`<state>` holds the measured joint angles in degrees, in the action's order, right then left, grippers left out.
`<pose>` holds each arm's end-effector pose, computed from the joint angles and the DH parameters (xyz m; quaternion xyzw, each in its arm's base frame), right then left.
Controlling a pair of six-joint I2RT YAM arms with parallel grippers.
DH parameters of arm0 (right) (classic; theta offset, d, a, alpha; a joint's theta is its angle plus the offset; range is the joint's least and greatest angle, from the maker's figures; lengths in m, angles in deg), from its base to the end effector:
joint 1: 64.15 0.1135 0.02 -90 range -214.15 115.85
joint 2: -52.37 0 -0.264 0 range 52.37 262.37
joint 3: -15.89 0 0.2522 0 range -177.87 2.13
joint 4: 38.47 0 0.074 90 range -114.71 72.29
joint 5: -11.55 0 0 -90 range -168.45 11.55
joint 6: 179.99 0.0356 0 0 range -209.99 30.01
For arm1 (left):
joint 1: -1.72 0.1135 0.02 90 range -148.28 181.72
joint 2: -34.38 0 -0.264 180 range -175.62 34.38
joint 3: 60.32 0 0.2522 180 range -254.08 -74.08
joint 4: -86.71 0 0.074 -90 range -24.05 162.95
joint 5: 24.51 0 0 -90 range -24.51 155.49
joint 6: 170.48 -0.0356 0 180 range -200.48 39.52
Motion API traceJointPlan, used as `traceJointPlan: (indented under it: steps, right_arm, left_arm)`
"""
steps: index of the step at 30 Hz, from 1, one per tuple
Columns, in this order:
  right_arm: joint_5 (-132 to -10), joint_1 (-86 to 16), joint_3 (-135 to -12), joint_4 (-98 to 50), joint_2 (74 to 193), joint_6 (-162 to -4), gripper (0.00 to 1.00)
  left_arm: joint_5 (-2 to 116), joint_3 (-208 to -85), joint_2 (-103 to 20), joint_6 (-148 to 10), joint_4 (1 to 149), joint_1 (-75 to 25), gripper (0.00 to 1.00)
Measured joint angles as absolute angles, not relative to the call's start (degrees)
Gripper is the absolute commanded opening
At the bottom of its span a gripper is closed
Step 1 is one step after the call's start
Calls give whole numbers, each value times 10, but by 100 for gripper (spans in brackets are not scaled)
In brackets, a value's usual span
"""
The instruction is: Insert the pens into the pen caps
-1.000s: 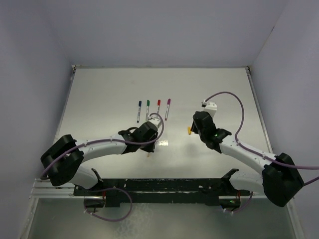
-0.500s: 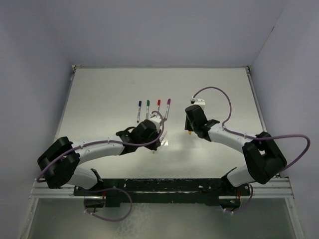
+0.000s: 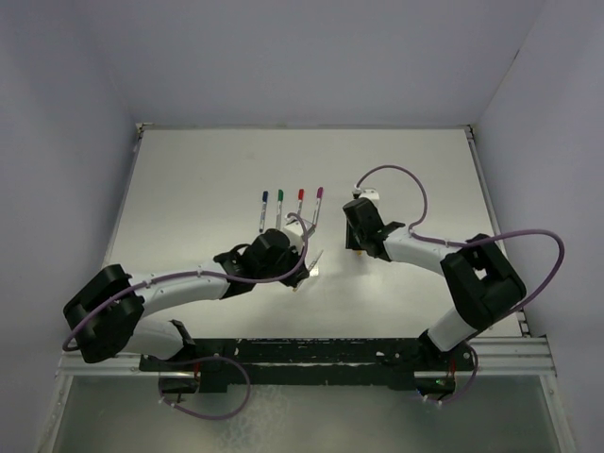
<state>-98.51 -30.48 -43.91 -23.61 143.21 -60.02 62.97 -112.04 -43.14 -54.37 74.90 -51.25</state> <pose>0.2687 0.1643 0.1703 0.0359 0.9143 0.0577 0.3992 0.1655 -0.2219 0.1946 0.2178 0.8703 -0.2962 0.3278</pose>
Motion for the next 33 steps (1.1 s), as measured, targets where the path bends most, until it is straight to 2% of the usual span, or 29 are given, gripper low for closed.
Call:
traceJointPlan:
  steps: [13, 16, 20, 21, 33]
  right_arm:
    - [-1002, -305, -444, -228, 1454, -597, 35]
    - [-1003, -305, -444, -227, 1454, -596, 25]
    - [-1004, -305, -444, -226, 1454, -593, 3]
    - [-1005, -305, -444, -226, 1454, -591, 0]
    - [-981, -307, -424, -235, 1423, -589, 0]
  left_arm:
    - [615, -1118, -430, -546, 763, -512, 0]
    - [612, -1118, -430, -546, 765, -512, 0]
    - [612, -1118, -430, -546, 767, -512, 0]
    - [612, -1118, -430, -546, 767, -512, 0]
    - [614, -1117, -435, -546, 773, -512, 0]
